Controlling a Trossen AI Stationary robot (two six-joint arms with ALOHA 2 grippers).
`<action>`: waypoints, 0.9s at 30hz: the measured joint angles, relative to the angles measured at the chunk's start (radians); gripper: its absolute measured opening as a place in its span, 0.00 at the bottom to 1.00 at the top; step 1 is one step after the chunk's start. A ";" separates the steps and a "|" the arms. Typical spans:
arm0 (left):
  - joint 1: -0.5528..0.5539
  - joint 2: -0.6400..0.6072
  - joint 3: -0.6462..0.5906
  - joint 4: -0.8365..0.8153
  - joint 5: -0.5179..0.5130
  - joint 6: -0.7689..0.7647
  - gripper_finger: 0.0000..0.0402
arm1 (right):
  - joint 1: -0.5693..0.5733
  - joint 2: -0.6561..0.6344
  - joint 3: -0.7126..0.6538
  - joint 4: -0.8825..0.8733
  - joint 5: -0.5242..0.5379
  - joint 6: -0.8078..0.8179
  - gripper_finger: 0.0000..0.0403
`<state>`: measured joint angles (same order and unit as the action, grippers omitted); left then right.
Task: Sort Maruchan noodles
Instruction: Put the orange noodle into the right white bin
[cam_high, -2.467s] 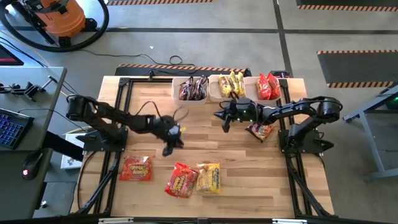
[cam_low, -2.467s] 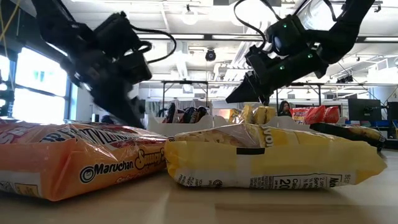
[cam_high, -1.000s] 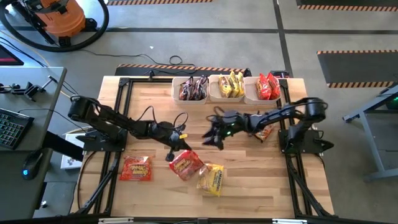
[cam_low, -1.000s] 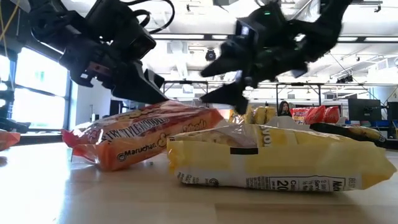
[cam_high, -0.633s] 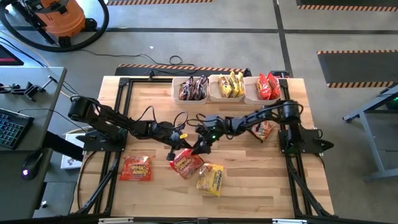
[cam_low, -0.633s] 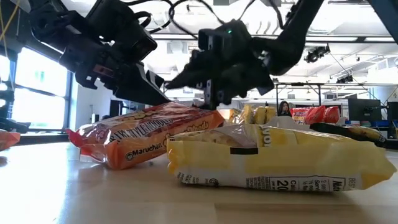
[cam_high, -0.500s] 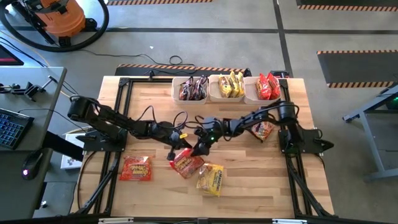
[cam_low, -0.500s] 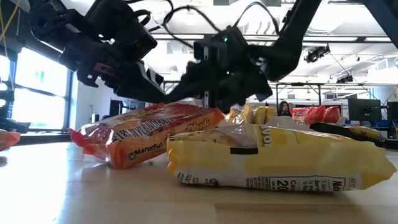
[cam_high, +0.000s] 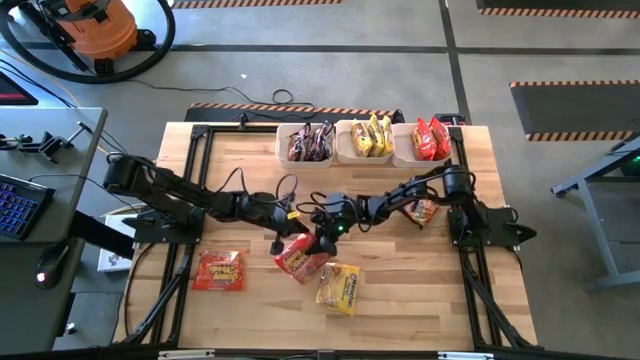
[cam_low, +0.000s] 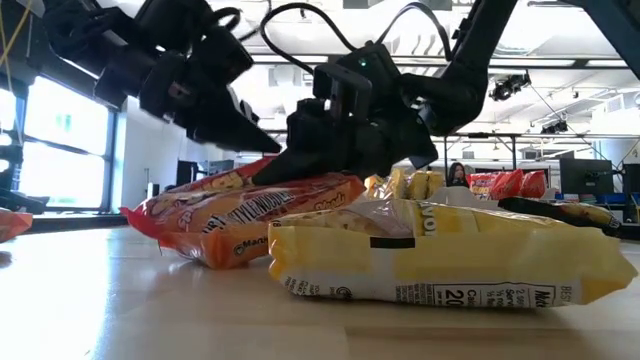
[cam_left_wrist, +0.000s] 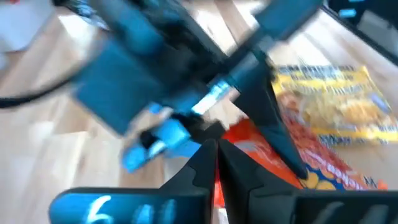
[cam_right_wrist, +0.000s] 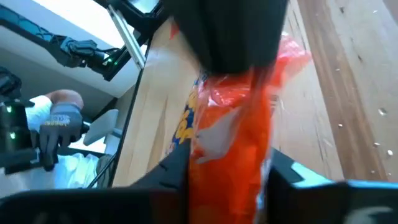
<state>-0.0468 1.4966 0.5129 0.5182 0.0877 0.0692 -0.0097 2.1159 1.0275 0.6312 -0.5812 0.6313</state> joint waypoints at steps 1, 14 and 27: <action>0.004 -0.021 -0.009 0.003 -0.005 -0.007 0.03 | 0.000 0.000 0.000 0.001 0.000 -0.004 0.24; 0.067 -0.201 -0.307 0.542 -0.110 -0.167 0.06 | -0.068 -0.075 -0.003 -0.019 0.003 -0.118 0.10; 0.154 -0.199 -0.357 0.653 -0.104 -0.263 0.15 | -0.054 -0.512 -0.092 -0.351 0.589 -0.455 0.09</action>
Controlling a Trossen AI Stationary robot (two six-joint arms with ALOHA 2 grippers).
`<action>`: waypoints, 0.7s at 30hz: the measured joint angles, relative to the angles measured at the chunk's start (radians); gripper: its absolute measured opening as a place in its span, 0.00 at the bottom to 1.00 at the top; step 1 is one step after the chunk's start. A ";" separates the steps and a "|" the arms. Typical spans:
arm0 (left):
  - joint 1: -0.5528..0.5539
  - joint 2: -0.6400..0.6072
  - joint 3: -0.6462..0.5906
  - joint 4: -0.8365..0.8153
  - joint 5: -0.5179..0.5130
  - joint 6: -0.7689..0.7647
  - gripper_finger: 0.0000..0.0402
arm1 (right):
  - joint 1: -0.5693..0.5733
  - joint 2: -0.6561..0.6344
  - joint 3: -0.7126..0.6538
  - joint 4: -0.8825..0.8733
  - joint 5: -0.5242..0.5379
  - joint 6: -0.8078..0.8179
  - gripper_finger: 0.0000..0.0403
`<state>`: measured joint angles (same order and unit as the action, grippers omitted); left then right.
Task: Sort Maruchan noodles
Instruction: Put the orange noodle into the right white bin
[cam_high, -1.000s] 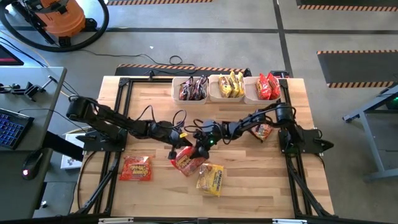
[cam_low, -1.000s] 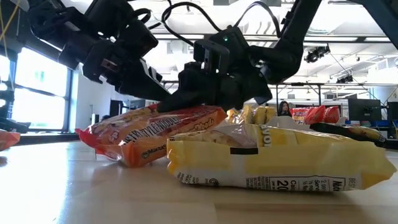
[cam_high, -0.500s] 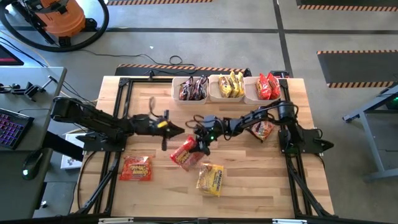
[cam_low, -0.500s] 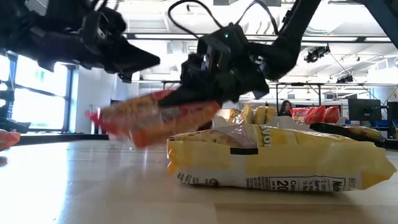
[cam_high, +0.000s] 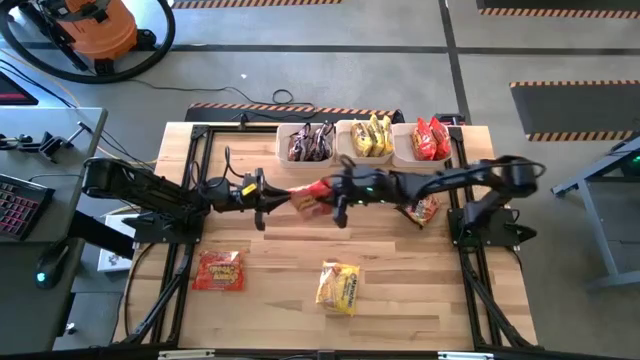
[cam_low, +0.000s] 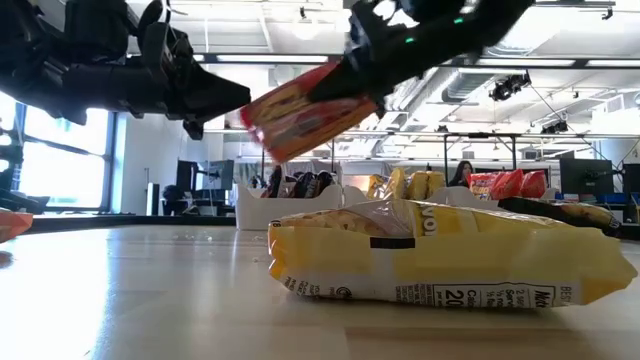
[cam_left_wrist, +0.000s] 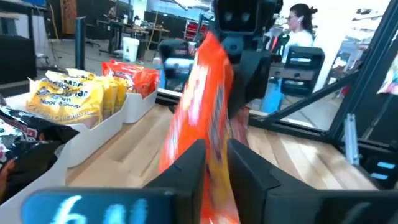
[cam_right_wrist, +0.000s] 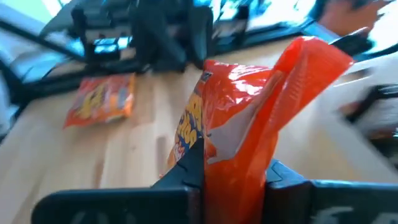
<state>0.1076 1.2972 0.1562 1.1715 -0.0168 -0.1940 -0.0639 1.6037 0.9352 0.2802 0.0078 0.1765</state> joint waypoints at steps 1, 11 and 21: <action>0.009 0.001 0.000 0.002 0.017 -0.013 0.17 | 0.011 -0.030 -0.037 0.035 0.053 0.002 0.09; 0.064 0.124 0.068 0.009 0.134 -0.066 0.37 | 0.079 -0.117 -0.398 0.658 0.207 -0.031 0.08; 0.065 0.288 0.253 0.009 0.278 -0.072 0.47 | 0.122 -0.117 -0.413 0.735 0.247 -0.184 0.08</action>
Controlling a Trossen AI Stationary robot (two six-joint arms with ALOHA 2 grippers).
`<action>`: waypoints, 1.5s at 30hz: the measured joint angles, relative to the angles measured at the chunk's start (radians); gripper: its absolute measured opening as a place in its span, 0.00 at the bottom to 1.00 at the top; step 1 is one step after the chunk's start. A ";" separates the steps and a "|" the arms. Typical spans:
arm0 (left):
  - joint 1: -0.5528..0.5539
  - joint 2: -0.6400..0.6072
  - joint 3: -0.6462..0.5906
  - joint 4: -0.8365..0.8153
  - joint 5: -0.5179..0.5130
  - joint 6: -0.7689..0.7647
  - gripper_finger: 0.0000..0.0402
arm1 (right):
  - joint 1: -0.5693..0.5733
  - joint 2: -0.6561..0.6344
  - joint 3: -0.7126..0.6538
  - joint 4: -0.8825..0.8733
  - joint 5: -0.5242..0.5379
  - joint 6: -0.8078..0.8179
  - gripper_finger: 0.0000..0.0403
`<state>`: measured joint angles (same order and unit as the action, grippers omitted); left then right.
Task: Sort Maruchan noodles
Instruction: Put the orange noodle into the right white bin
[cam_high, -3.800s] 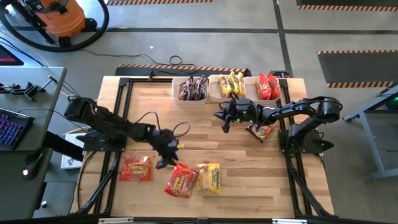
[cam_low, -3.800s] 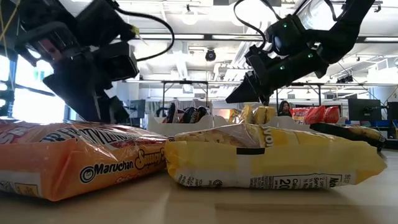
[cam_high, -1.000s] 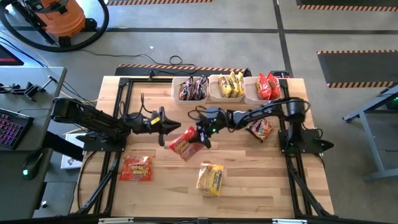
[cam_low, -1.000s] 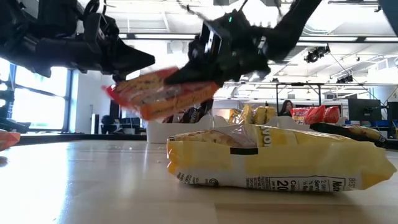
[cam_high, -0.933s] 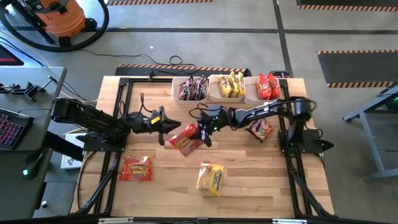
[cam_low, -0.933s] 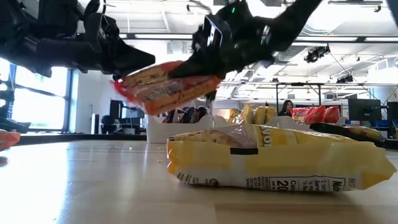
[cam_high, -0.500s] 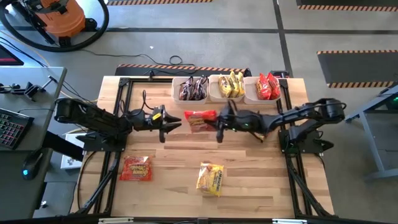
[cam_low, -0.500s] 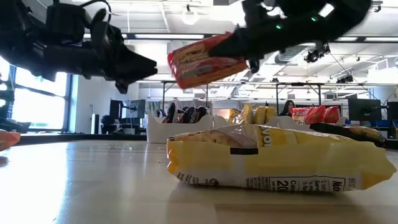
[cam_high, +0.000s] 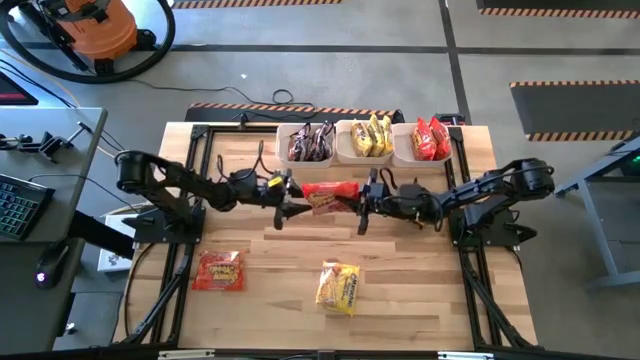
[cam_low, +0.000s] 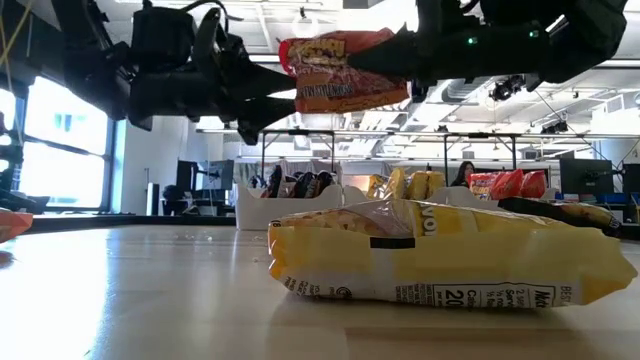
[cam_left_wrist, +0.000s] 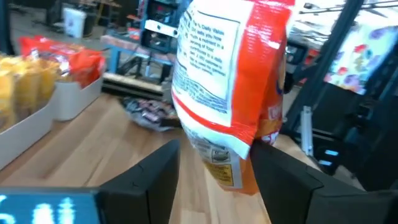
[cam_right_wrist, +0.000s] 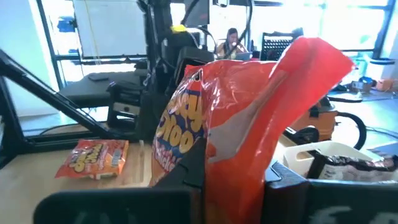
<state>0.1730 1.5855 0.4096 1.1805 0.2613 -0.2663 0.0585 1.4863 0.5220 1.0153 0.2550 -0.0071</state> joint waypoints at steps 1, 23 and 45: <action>0.001 0.004 0.003 0.007 0.010 0.003 0.48 | 0.003 -0.001 0.000 0.001 0.001 -0.006 0.08; 0.206 -0.059 -0.012 0.080 0.400 -0.231 0.41 | 0.027 -0.003 0.000 -0.011 0.025 -0.098 0.08; 0.082 -0.067 0.089 -0.089 0.221 0.067 0.62 | 0.007 -0.003 0.000 -0.001 0.012 -0.061 0.08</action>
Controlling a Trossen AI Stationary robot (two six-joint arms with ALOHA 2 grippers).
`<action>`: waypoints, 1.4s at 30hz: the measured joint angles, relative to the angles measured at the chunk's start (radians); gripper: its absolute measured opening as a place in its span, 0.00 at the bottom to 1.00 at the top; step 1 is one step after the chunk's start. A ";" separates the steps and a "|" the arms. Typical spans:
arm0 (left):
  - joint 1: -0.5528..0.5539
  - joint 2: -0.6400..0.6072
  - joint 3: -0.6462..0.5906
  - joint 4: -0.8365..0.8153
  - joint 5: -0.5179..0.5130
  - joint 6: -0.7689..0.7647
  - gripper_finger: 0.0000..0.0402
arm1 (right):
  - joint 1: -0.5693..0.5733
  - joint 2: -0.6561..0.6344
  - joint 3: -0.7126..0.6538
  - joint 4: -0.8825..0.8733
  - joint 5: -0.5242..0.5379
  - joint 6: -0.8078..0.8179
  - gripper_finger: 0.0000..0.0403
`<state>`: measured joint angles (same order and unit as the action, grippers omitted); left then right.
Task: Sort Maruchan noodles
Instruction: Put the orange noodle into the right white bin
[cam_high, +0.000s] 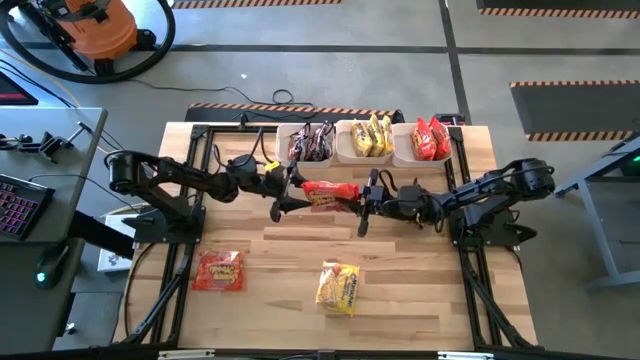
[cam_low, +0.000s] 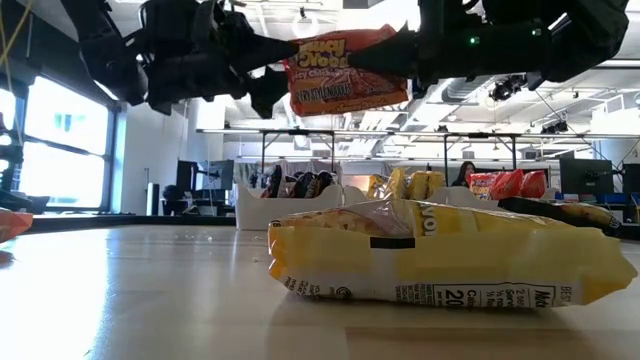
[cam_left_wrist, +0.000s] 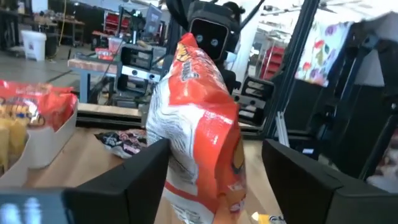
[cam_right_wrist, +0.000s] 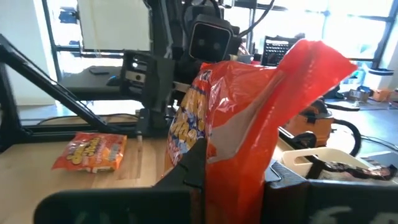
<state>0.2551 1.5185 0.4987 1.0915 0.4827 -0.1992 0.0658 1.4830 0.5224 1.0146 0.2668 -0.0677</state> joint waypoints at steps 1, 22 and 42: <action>-0.006 0.000 0.004 -0.003 -0.002 0.018 0.60 | 0.000 0.000 0.000 0.001 -0.004 0.000 0.08; 0.048 0.000 0.007 -0.091 0.058 0.099 0.02 | 0.000 -0.223 0.002 -0.420 0.061 0.230 0.55; 0.019 0.000 0.005 -0.210 0.058 0.211 0.02 | -0.215 0.081 0.792 -1.539 -0.542 0.269 0.69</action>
<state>0.2737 1.5187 0.5041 0.8810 0.5406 0.0120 -0.1492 1.5636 1.3141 -0.5245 -0.2750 0.2013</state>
